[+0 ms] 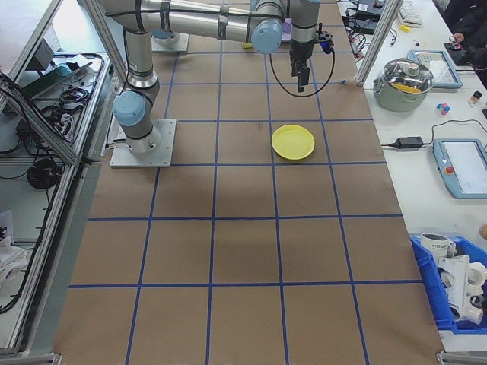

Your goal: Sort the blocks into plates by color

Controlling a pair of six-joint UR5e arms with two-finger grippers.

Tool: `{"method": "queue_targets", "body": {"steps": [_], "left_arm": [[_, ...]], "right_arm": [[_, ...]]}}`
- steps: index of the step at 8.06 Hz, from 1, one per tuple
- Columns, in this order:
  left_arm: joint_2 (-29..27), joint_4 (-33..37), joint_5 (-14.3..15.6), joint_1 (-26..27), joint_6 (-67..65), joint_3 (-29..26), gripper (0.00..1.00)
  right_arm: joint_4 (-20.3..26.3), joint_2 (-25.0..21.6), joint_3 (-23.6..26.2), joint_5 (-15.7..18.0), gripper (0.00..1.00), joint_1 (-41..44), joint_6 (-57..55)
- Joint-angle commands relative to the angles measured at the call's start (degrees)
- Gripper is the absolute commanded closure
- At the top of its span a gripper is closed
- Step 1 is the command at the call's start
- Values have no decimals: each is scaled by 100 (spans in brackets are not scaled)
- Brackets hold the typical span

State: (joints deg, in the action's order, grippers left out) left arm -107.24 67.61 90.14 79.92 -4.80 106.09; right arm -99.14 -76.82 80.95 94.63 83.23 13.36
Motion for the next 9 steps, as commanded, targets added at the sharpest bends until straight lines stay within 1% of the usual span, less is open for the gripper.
{"method": "queue_targets", "body": {"steps": [1, 3, 5, 6, 7, 8, 9], "left_arm": [[89, 15, -233, 6, -379, 384, 0], [107, 24, -129, 15, -145, 596, 0], [116, 24, -137, 6, 15, 684, 0], [81, -28, -154, 6, 23, 789, 5], [55, -20, -224, 6, 67, 807, 37], [2, -11, -164, 15, 93, 808, 69], [2, -11, -137, 15, 155, 808, 77]], "right_arm": [[0, 0, 0, -15, 0, 0, 0], [-9, 9, 0, 3, 0, 0, 0], [-9, 9, 0, -6, 0, 0, 0], [-9, 9, 0, -23, 0, 0, 0], [-9, 9, 0, -24, 0, 0, -9], [0, 0, 0, -24, 0, 0, -9], [-9, 9, 0, -24, 0, 0, 0]]}}
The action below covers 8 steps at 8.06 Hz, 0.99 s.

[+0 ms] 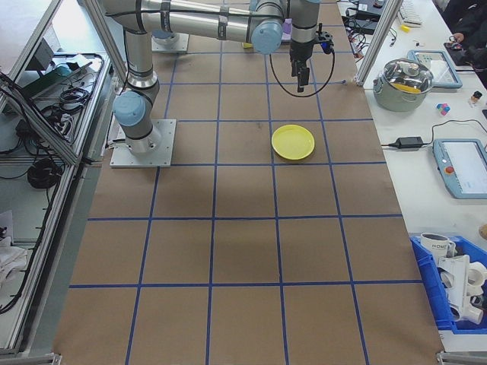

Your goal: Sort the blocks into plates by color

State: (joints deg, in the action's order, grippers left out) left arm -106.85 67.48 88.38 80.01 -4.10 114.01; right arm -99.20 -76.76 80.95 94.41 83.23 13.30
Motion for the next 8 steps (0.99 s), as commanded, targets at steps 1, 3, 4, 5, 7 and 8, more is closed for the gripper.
{"method": "queue_targets", "body": {"steps": [1, 3, 4, 5, 7, 8], "left_arm": [[-29, 37, 57, -3, 146, -19, 77], [68, 238, 528, 32, 137, -46, 78], [94, 326, 558, 50, 137, -46, 79], [94, 327, 558, 58, 137, -46, 79], [-19, 327, 558, 111, 137, -255, 79], [-72, 423, 549, 294, 120, -518, 78]], "right_arm": [[-29, 3, 0, 7, 0, 0, 6], [-38, 12, 0, 33, 0, 0, 93], [-30, 3, 0, 33, 0, 0, 111], [-30, 3, 0, 7, 0, 0, 112], [-30, 12, 0, 24, 0, 0, 112], [-30, 12, 0, 42, 0, -9, 112]]}}
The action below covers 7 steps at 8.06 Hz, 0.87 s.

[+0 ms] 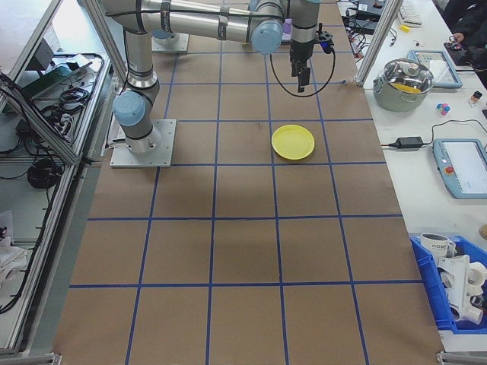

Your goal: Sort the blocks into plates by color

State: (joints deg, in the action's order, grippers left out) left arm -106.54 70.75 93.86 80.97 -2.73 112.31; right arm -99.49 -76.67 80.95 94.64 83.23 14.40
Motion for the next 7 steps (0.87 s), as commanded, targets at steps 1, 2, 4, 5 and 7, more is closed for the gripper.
{"method": "queue_targets", "body": {"steps": [1, 2, 4, 5, 7], "left_arm": [[-69, 672, -34, 539, -121, -803, 78], [-25, 1330, -52, 847, -322, -1312, 79], [-112, 1714, -647, 1384, -518, -1860, 81], [-130, 1706, -789, 1752, -544, -1870, 87], [-182, 1531, -1071, 2499, -953, -1888, 87]], "right_arm": [[0, 3, 0, 28, 0, 0, 10], [9, 3, 0, 28, 0, 0, 2], [18, -6, 0, 1, 0, 0, 2], [9, -6, 0, 27, 0, 0, 2], [-9, 3, 0, 10, 0, -104, 10]]}}
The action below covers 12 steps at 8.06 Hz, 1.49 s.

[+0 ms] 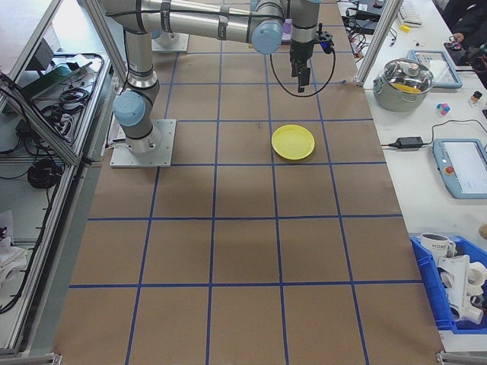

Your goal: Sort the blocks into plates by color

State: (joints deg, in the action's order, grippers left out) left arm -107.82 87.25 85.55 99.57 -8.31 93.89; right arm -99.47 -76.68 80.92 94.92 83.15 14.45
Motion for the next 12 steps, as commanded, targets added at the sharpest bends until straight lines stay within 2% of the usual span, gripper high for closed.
{"method": "queue_targets", "body": {"steps": [1, 2, 4, 5, 7, 8, 10, 12], "left_arm": [[-142, -373, -458, 929, -600, -47, 86], [-213, -567, -582, 1202, -697, -64, 86], [-353, -832, -644, 1467, -944, -73, 85], [-371, -963, -810, 1521, -988, -64, 82], [-407, -982, -821, 1574, -1085, -64, 84], [-415, -991, -829, 1600, -1094, -64, 89], [-485, -1095, -829, 1740, -1172, -55, 89], [-827, -1682, -821, 1855, -1313, -64, 83]], "right_arm": [[7, 13, 3, -70, 0, -253, 66], [16, 13, 3, -70, 0, -325, 93], [7, 22, 3, -70, 0, -334, 93], [-11, 22, 3, -70, 0, -334, 93], [-55, 30, 3, -62, 0, -334, 85], [-46, 30, 3, -62, 0, -334, 76], [-46, -4, 3, -70, 0, -334, 85], [-63, -5, 3, -70, 0, -334, 58]]}}
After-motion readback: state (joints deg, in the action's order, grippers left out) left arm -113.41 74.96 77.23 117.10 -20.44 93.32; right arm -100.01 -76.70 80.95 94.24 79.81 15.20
